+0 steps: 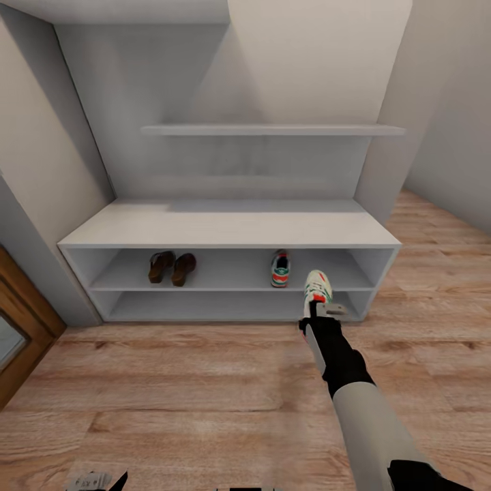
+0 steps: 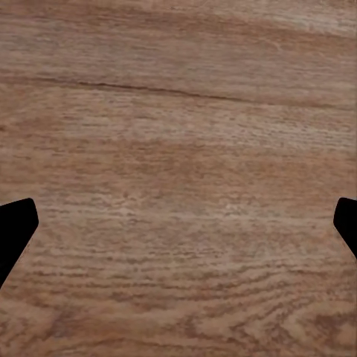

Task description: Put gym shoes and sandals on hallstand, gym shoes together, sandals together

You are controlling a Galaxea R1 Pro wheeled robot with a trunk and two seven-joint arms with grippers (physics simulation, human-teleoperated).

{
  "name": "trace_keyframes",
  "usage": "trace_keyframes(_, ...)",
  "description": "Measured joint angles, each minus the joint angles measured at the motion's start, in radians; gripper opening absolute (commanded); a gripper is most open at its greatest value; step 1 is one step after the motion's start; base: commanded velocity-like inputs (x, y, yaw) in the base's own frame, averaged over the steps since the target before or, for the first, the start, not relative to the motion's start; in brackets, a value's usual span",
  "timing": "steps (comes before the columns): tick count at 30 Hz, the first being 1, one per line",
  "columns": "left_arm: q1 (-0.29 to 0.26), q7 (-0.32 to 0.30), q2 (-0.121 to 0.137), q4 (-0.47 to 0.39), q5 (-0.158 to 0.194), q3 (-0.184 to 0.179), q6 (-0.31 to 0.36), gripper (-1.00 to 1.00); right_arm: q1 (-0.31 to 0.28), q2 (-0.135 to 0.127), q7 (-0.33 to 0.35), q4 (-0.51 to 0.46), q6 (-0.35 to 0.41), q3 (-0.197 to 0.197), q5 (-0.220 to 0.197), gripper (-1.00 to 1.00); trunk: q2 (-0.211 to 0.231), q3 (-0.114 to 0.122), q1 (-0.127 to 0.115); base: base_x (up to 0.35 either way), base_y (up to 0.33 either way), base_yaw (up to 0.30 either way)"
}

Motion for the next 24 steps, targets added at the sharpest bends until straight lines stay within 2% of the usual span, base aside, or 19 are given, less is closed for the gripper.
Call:
trace_keyframes(5,-0.001,0.0,0.0,0.0,-0.001,-0.001,0.001,1.0,0.0,0.0,-0.004,0.007,-0.001,0.0,-0.004,-1.0,0.0,-0.004,0.0,0.27,-0.093,0.109)
trace_keyframes(19,-0.001,0.0,0.0,0.001,-0.002,-0.003,-0.001,1.0,0.0,0.0,-0.003,0.006,-0.001,0.0,-0.004,-1.0,0.0,-0.009,0.0,0.116,-0.066,0.009)
trace_keyframes(24,-0.001,0.001,0.001,0.002,-0.002,-0.046,0.0,1.0,0.0,0.0,-0.003,0.005,-0.003,-0.001,-0.005,-1.0,0.0,-0.009,0.0,0.122,-0.081,0.0)
